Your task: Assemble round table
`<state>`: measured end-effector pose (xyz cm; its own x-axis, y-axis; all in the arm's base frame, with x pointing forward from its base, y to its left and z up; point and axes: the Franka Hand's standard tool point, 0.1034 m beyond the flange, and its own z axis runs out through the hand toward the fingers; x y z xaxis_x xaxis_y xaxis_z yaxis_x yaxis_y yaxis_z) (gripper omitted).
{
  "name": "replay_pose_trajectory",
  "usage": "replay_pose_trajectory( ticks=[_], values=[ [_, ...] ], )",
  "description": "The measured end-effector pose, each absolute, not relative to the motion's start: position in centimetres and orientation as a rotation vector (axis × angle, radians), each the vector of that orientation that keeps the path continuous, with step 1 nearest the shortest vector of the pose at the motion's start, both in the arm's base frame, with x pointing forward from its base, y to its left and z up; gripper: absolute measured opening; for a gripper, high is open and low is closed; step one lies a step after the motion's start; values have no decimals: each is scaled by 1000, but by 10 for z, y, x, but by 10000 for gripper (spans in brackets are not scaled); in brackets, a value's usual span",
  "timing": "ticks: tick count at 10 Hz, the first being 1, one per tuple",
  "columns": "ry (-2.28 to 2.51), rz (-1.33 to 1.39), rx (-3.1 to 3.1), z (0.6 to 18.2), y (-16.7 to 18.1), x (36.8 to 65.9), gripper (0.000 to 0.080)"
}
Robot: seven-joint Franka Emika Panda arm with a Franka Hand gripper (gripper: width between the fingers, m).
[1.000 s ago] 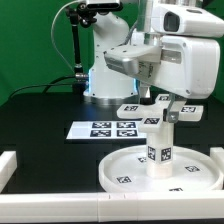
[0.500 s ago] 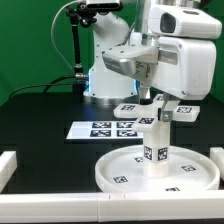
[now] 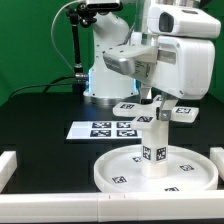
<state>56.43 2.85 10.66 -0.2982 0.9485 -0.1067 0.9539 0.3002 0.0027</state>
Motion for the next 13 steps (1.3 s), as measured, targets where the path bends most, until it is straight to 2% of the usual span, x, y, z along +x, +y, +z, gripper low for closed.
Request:
replay_pose_trajectory(
  ticks=[2,7,13],
  values=[
    [2415,-89,1866,106,26,565,452],
    [1850,-5,2402,107,28,564,452],
    [1381,18,2711,107,30,562,452]
  ],
)
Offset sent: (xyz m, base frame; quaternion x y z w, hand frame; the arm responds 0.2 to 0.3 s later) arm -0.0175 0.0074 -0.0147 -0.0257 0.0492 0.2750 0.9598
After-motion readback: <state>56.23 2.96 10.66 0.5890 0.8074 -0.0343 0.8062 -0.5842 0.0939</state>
